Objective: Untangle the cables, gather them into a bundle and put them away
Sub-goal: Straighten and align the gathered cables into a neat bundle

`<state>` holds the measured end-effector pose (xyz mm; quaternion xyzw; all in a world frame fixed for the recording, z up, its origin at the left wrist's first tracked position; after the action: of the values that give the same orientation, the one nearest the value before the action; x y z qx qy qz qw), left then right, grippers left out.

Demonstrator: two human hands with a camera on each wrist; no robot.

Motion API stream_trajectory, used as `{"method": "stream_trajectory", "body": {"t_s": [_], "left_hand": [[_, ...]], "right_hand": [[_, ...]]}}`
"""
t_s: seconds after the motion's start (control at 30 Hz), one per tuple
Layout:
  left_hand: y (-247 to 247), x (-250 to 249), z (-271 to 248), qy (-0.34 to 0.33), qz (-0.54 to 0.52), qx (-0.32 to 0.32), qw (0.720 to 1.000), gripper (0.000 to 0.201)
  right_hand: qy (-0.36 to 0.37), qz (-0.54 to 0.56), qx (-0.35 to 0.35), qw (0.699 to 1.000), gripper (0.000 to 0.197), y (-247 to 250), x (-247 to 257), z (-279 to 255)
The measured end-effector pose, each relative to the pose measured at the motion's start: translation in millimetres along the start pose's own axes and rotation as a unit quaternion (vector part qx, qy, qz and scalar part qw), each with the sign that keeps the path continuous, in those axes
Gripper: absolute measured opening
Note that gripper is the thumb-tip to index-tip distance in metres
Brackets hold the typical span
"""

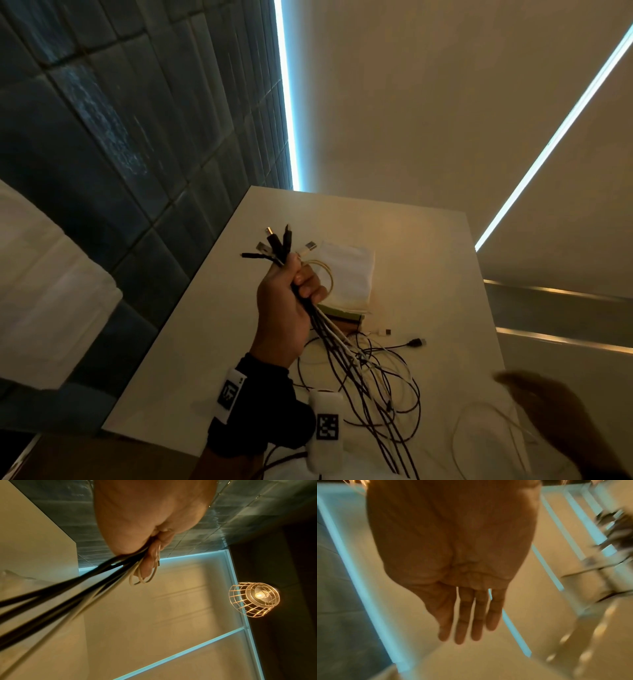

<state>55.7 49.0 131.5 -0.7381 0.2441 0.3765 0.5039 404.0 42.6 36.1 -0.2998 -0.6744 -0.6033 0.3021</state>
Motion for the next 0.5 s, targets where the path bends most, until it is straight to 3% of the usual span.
{"method": "stream_trajectory", "body": {"t_s": [0.03, 0.13, 0.27, 0.4, 0.5], "left_hand": [[-3, 1, -1, 0.001, 0.001, 0.009, 1.000, 0.029], [-14, 2, -6, 0.005, 0.009, 0.023, 1.000, 0.028], [-20, 6, -13, 0.008, 0.026, 0.028, 0.999, 0.029], [-17, 5, -15, 0.000, 0.052, 0.020, 0.998, 0.028], [-8, 6, -12, -0.028, 0.109, -0.007, 0.994, 0.026]], "right_hand": [[0.004, 0.027, 0.050, 0.998, 0.067, -2, 25, 2], [0.143, 0.136, 0.097, 0.975, 0.023, -47, 102, 3], [0.233, 0.193, 0.167, 0.938, 0.022, -87, 170, 0], [0.287, 0.167, 0.106, 0.937, 0.006, -97, 181, 5], [0.308, 0.135, 0.075, 0.939, 0.008, -82, 177, 7]]}}
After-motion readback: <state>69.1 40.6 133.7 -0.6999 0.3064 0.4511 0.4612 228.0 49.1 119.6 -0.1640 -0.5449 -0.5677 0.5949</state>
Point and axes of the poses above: each hand's wrist, its own z-axis towards the middle knuckle, its own y-axis out of the back of the hand, x = y × z, the point moved 2 cm from there along z, towards the middle knuckle, and after that the axes turned 9 degrees about z, right-handed, at the moved point
